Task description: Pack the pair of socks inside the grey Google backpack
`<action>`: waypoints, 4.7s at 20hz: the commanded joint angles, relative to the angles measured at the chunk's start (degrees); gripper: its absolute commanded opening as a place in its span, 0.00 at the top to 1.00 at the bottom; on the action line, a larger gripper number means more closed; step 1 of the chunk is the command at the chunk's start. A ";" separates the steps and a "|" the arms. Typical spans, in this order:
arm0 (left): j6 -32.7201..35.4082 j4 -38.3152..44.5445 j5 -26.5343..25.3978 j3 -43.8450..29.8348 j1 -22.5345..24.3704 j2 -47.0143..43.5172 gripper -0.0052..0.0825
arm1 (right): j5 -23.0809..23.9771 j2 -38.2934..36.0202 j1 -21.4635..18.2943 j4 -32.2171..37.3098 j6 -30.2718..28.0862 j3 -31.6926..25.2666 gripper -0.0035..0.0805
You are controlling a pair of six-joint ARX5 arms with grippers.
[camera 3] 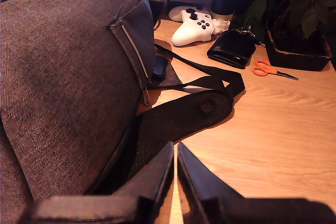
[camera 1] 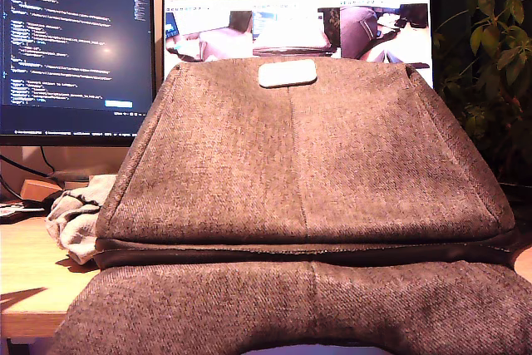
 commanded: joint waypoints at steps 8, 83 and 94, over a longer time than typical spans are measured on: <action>-1.55 3.02 2.86 -0.66 -0.04 0.22 0.96 | -0.31 0.22 0.07 5.16 1.57 -1.16 0.97; 4.09 19.74 -9.25 38.95 -27.63 47.50 0.96 | 47.28 51.63 60.78 49.18 -39.50 -0.83 0.83; 11.28 9.05 -8.50 39.15 -25.49 47.25 0.55 | 52.94 46.53 61.59 48.50 -45.44 4.09 0.97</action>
